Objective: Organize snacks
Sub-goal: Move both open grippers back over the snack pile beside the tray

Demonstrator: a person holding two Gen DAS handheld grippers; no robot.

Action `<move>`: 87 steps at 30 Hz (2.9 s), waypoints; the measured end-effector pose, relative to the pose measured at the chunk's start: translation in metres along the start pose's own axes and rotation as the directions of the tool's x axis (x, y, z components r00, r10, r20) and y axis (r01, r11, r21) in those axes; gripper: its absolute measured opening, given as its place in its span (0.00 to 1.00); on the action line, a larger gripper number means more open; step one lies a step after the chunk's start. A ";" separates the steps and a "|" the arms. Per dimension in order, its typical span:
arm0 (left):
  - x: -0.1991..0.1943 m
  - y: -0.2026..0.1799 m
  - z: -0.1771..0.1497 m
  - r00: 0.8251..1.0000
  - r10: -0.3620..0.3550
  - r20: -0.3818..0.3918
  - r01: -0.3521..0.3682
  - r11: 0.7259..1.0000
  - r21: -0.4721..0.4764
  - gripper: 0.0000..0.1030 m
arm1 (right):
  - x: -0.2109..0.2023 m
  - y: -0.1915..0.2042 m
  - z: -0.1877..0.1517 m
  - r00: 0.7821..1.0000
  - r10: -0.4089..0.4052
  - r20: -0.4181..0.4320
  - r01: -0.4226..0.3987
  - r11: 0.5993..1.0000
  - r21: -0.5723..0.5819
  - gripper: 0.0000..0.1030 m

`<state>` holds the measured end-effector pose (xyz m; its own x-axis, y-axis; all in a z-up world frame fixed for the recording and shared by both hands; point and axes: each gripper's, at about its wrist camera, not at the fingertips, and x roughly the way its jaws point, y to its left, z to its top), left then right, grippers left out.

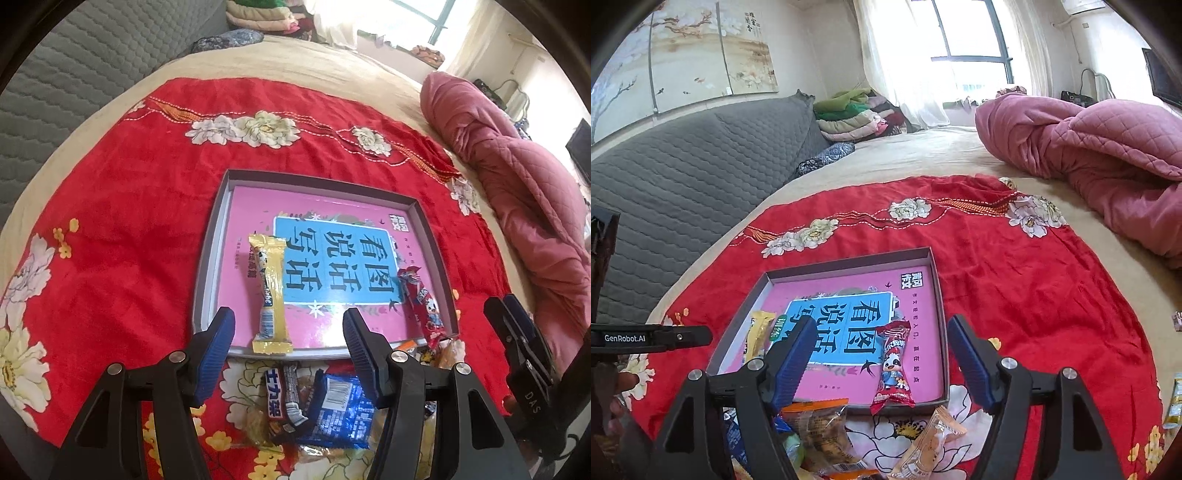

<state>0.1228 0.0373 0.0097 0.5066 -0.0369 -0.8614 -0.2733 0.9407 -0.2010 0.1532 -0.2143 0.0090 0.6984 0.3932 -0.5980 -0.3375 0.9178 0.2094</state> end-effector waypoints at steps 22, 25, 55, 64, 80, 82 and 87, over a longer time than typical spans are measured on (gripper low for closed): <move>-0.007 0.013 -0.016 0.999 -0.029 -0.017 0.029 1.000 0.013 0.61 | -0.031 -0.015 -0.002 0.998 -0.058 0.019 0.057 0.997 0.053 0.77; -0.006 0.015 -0.018 0.999 -0.036 -0.026 0.036 0.999 0.011 0.61 | -0.032 -0.016 -0.004 0.998 -0.067 0.011 0.067 0.996 0.056 0.77; 0.012 0.028 -0.043 0.993 -0.040 -0.113 0.042 0.999 0.010 0.61 | -0.037 -0.019 -0.046 0.986 -0.109 -0.126 0.116 0.992 0.050 0.77; 0.022 0.032 -0.048 0.989 -0.051 -0.137 0.052 0.999 0.002 0.61 | -0.027 -0.026 -0.056 0.979 -0.100 -0.176 0.117 0.989 0.089 0.77; 0.046 0.047 -0.048 0.975 -0.125 -0.185 0.109 0.990 -0.093 0.61 | 0.006 -0.039 -0.076 0.957 -0.053 -0.284 0.102 0.982 0.160 0.77; 0.051 0.047 -0.048 0.968 -0.151 -0.199 0.130 0.985 -0.112 0.61 | 0.008 -0.038 -0.076 0.957 -0.051 -0.287 0.099 0.983 0.156 0.77; 0.064 0.045 -0.049 0.956 -0.190 -0.224 0.161 0.977 -0.141 0.61 | 0.014 -0.036 -0.078 0.955 -0.041 -0.294 0.088 0.985 0.149 0.77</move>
<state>0.1031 0.0607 -0.0768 0.3526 -0.2895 -0.8899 -0.3010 0.8653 -0.4008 0.1258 -0.2463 -0.0667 0.4954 0.3216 -0.8069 -0.1764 0.9468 0.2691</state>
